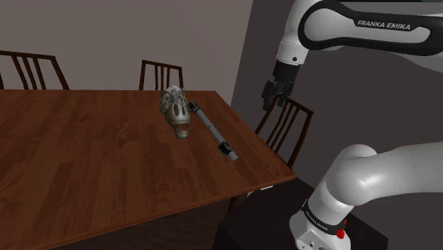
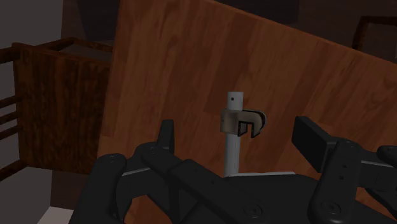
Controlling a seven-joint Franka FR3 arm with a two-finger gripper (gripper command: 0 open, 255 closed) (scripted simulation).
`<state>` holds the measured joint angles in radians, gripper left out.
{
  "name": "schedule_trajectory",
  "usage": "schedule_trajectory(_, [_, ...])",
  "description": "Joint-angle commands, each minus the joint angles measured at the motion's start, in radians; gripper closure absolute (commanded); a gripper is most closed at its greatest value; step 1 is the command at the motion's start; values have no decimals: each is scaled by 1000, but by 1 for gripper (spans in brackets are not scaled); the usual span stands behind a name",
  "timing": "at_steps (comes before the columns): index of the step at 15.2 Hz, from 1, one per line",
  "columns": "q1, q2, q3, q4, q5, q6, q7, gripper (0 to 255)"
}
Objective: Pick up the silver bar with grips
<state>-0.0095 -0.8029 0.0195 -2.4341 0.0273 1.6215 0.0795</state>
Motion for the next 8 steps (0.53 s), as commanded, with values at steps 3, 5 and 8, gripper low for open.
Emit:
schedule_trajectory(3, [1, 34, 1, -34, 9, 88, 2, 0])
schedule_trajectory(5, [4, 76, 3, -61, 18, 178, 4, 0])
schedule_trajectory(8, [7, 151, 5, -89, 31, 312, 4, 0])
